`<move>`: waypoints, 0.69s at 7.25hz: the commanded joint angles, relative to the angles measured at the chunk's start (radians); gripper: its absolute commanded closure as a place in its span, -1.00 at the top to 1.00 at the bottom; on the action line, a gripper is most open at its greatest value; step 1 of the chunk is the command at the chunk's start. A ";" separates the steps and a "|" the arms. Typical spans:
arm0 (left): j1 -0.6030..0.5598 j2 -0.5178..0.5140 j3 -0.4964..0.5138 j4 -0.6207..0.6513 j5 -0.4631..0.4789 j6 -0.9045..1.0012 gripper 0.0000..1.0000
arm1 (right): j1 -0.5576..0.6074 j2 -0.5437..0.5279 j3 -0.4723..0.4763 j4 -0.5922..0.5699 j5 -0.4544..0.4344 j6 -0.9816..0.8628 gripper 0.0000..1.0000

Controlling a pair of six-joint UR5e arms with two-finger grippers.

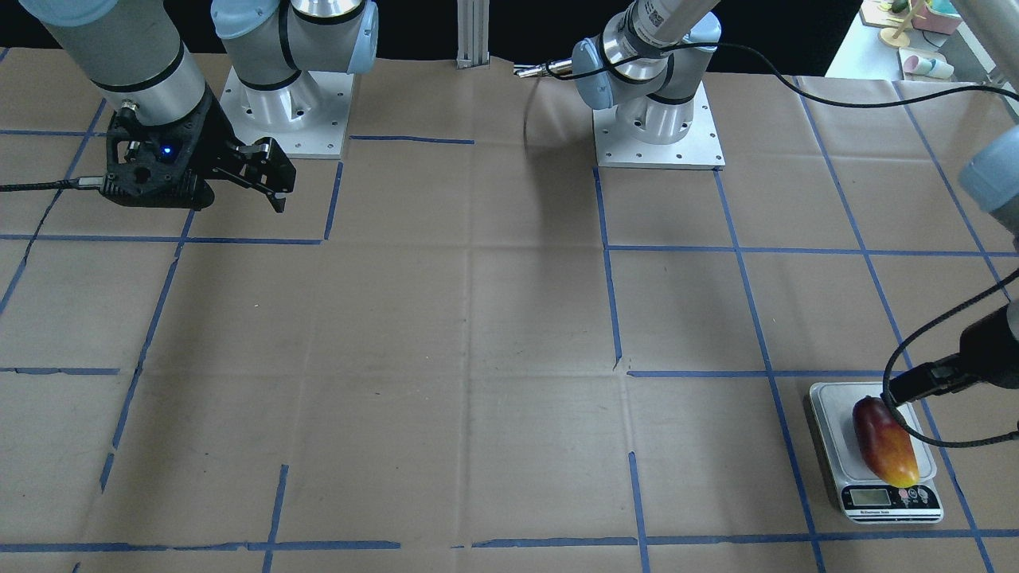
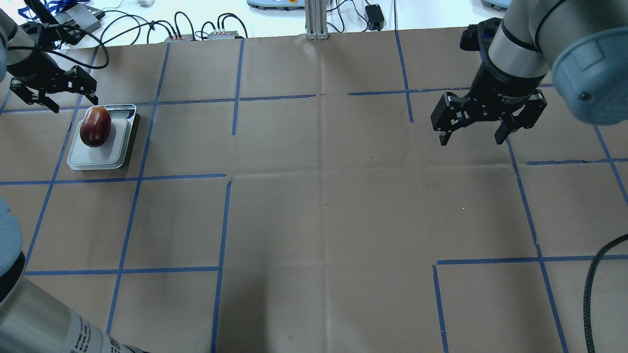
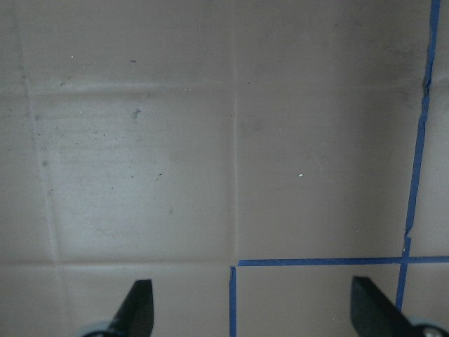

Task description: Weigh mango

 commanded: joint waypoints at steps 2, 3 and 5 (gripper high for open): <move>-0.288 0.131 -0.034 -0.073 0.001 -0.276 1.00 | 0.000 0.000 0.000 0.000 0.000 0.000 1.00; -0.366 0.168 -0.072 -0.073 0.002 -0.295 1.00 | 0.000 0.000 0.000 0.000 0.000 0.000 1.00; -0.393 0.310 -0.225 -0.073 0.001 -0.273 1.00 | 0.000 0.000 0.000 0.000 0.000 0.000 1.00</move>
